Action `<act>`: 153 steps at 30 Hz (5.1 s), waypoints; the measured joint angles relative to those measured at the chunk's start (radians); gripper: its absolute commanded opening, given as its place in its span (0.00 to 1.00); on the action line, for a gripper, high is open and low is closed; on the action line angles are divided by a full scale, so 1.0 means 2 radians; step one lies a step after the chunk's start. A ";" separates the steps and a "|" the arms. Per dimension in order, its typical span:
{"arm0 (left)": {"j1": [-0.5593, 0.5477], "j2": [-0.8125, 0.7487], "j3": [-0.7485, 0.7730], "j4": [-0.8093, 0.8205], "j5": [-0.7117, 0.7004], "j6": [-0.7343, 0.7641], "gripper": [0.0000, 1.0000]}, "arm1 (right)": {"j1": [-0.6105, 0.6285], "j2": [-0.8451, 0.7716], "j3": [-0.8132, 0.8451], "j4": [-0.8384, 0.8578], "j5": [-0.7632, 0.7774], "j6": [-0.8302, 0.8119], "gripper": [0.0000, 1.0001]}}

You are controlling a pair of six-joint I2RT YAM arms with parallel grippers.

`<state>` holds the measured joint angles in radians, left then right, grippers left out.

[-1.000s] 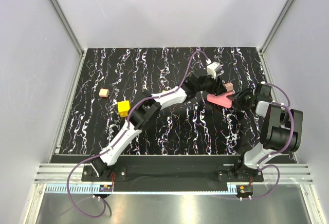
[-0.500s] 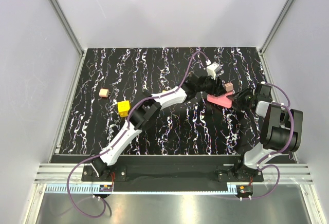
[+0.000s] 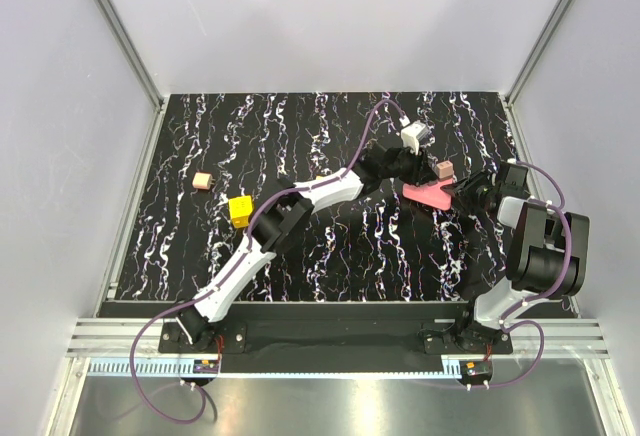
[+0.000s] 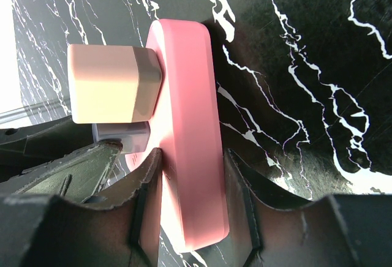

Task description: Pull the plug off the socket

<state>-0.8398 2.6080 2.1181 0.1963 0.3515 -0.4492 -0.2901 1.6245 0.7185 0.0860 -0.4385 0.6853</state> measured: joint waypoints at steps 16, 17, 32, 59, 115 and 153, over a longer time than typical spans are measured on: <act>0.002 -0.010 -0.076 0.129 0.019 0.013 0.00 | 0.001 -0.002 -0.003 0.000 0.000 0.000 0.00; 0.003 -0.011 -0.083 0.141 0.020 0.013 0.00 | 0.001 -0.002 -0.003 0.000 0.000 0.000 0.00; -0.002 -0.037 -0.141 0.183 -0.010 0.010 0.00 | 0.010 -0.005 -0.004 -0.004 -0.002 -0.001 0.00; -0.012 -0.087 -0.202 0.173 -0.052 0.043 0.00 | 0.018 -0.006 -0.005 -0.014 -0.015 -0.012 0.00; 0.047 -0.333 -0.471 0.260 -0.139 -0.081 0.00 | 0.018 -0.006 -0.005 -0.010 -0.011 -0.011 0.00; 0.064 -0.454 -0.656 -0.074 -0.356 -0.573 0.32 | 0.018 -0.006 -0.005 -0.010 -0.011 -0.011 0.00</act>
<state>-0.7120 1.6993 0.8059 0.0483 -0.3603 -1.5959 -0.2535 1.6131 0.7086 0.0662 -0.4606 0.6632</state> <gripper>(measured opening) 0.365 0.448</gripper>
